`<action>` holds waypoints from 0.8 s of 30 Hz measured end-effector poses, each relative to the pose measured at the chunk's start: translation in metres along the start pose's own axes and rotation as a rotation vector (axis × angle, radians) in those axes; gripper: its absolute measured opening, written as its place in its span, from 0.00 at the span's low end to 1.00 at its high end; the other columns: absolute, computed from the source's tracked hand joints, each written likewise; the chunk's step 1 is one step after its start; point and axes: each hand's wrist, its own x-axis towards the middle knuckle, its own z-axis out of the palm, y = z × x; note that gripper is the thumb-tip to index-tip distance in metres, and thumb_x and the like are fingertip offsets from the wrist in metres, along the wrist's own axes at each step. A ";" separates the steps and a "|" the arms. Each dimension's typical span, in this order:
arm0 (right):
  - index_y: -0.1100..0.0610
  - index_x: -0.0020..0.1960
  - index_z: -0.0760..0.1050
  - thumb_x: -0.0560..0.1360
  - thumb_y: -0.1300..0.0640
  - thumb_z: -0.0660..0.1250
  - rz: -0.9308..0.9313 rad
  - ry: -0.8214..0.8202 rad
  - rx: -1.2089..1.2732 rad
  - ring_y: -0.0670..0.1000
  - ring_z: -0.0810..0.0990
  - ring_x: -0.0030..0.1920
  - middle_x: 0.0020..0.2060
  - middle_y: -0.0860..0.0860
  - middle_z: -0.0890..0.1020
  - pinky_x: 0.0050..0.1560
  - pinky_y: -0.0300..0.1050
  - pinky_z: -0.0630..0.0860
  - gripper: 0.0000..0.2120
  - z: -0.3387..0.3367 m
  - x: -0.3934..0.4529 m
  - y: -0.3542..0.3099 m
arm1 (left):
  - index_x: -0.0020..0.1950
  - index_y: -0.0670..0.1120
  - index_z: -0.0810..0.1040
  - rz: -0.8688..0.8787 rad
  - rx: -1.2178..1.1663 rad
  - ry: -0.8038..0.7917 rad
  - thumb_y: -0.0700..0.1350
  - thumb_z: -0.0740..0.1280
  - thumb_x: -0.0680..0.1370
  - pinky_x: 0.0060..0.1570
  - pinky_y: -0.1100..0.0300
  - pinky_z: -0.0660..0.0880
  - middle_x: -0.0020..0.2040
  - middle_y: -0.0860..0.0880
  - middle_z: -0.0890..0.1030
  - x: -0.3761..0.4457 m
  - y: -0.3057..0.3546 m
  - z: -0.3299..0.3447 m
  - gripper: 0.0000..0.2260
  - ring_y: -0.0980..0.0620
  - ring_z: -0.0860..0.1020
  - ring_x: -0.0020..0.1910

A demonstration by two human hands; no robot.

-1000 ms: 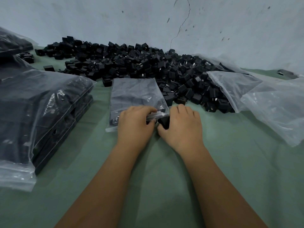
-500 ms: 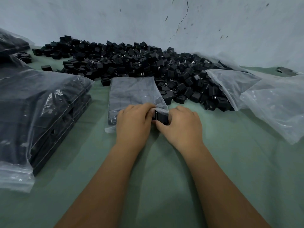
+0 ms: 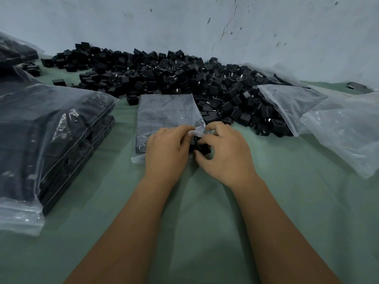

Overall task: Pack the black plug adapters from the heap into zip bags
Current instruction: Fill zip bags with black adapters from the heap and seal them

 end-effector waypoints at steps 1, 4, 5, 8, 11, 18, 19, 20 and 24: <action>0.52 0.49 0.82 0.68 0.50 0.70 -0.004 -0.028 -0.003 0.52 0.76 0.49 0.51 0.48 0.77 0.50 0.45 0.71 0.11 0.001 0.000 0.001 | 0.57 0.50 0.81 -0.006 -0.020 0.008 0.47 0.61 0.82 0.51 0.45 0.71 0.44 0.49 0.83 0.000 -0.001 0.000 0.10 0.45 0.77 0.48; 0.51 0.51 0.82 0.69 0.54 0.72 0.022 -0.045 0.040 0.53 0.78 0.49 0.49 0.47 0.79 0.46 0.46 0.75 0.11 0.001 0.000 0.002 | 0.59 0.50 0.81 -0.020 -0.065 0.029 0.47 0.61 0.82 0.51 0.45 0.72 0.44 0.49 0.83 0.000 -0.002 0.000 0.11 0.45 0.76 0.48; 0.51 0.50 0.83 0.68 0.54 0.73 0.031 -0.029 0.062 0.52 0.78 0.49 0.48 0.47 0.80 0.45 0.46 0.76 0.11 0.001 0.000 0.002 | 0.59 0.50 0.81 -0.021 -0.070 0.031 0.47 0.61 0.82 0.51 0.45 0.72 0.44 0.49 0.83 0.000 -0.002 0.000 0.11 0.45 0.76 0.48; 0.53 0.44 0.82 0.66 0.56 0.75 0.068 0.027 0.155 0.51 0.80 0.47 0.47 0.46 0.82 0.43 0.47 0.77 0.07 0.000 0.001 0.004 | 0.59 0.49 0.81 -0.017 -0.063 0.029 0.47 0.61 0.82 0.51 0.44 0.72 0.44 0.48 0.83 0.001 -0.002 0.001 0.11 0.44 0.76 0.48; 0.54 0.43 0.83 0.67 0.55 0.75 0.104 -0.003 0.196 0.49 0.79 0.48 0.48 0.45 0.81 0.45 0.46 0.77 0.05 0.001 0.002 0.007 | 0.59 0.49 0.81 -0.022 -0.052 0.016 0.47 0.61 0.82 0.52 0.44 0.72 0.46 0.48 0.84 0.001 -0.002 0.001 0.11 0.45 0.77 0.49; 0.61 0.40 0.81 0.70 0.63 0.71 0.110 -0.047 0.265 0.54 0.78 0.43 0.41 0.53 0.80 0.45 0.52 0.76 0.01 -0.001 0.004 0.012 | 0.56 0.51 0.82 -0.021 -0.026 -0.009 0.48 0.62 0.82 0.53 0.45 0.72 0.43 0.51 0.83 0.001 -0.002 0.001 0.10 0.47 0.77 0.47; 0.61 0.38 0.79 0.70 0.64 0.70 0.103 -0.042 0.245 0.54 0.77 0.42 0.40 0.53 0.79 0.43 0.52 0.75 0.03 -0.001 0.004 0.011 | 0.56 0.51 0.82 -0.025 -0.025 -0.009 0.49 0.62 0.82 0.53 0.45 0.72 0.43 0.51 0.83 0.000 -0.002 0.001 0.10 0.47 0.77 0.47; 0.60 0.37 0.76 0.69 0.65 0.70 0.099 -0.039 0.232 0.53 0.75 0.41 0.39 0.52 0.77 0.42 0.52 0.74 0.05 -0.001 0.004 0.010 | 0.56 0.51 0.82 -0.028 -0.020 -0.011 0.49 0.63 0.81 0.53 0.46 0.72 0.44 0.52 0.83 0.000 -0.002 0.000 0.09 0.47 0.77 0.48; 0.50 0.43 0.64 0.69 0.59 0.71 0.163 -0.060 0.216 0.48 0.71 0.41 0.39 0.45 0.73 0.39 0.46 0.72 0.15 -0.001 0.002 0.012 | 0.55 0.52 0.83 -0.029 0.042 -0.049 0.47 0.66 0.78 0.57 0.48 0.71 0.48 0.53 0.83 0.001 -0.003 0.000 0.08 0.48 0.76 0.51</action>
